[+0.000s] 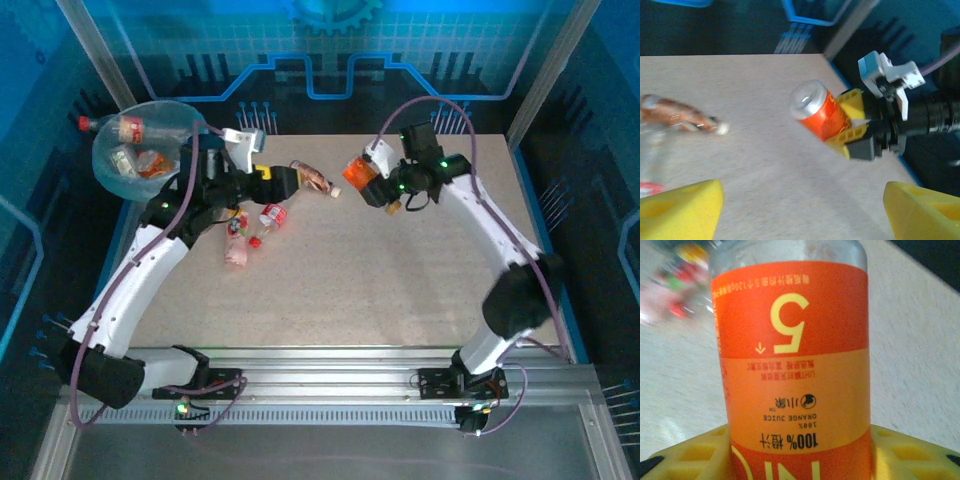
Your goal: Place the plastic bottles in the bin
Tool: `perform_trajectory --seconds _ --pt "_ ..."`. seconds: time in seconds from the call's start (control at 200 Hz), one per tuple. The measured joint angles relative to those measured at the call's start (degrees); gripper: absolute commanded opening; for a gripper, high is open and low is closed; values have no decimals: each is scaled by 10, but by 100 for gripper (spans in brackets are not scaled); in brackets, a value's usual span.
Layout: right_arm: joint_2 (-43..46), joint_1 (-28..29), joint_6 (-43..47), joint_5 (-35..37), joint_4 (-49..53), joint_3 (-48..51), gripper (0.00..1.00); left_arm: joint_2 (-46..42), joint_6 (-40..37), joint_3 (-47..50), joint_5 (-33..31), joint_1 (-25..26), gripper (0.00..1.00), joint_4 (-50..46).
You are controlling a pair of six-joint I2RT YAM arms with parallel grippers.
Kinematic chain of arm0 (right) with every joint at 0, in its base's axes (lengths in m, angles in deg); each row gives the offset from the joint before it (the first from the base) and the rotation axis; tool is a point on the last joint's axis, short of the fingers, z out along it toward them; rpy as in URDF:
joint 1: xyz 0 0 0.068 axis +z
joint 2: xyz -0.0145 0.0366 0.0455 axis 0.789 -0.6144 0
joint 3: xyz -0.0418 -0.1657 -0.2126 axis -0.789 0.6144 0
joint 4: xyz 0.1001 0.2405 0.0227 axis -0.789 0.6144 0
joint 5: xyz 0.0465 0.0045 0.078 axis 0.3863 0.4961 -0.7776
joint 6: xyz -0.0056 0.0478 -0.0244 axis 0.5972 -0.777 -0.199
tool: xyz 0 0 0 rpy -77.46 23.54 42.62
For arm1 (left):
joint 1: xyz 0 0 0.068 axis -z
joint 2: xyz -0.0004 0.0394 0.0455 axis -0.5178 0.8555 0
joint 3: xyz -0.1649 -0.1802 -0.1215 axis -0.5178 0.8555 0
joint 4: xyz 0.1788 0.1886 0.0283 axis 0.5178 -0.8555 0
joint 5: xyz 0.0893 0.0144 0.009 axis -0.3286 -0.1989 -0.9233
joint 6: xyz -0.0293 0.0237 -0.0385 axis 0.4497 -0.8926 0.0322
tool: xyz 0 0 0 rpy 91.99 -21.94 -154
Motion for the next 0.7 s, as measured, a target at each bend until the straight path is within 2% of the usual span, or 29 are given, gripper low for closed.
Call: perform_trajectory --seconds 0.19,0.43,0.57,0.7 --pt "155 44 -59 -80 -70 102 51 17 1 -17 49 67 93 48" --pt "231 79 -94 -149 -132 141 51 22 30 -16 102 91 90 110" --pt "237 99 -95 -165 -146 141 51 22 44 -12 126 105 85 144" --pt "237 108 -95 -168 -149 141 52 23 54 -9 138 111 71 154"
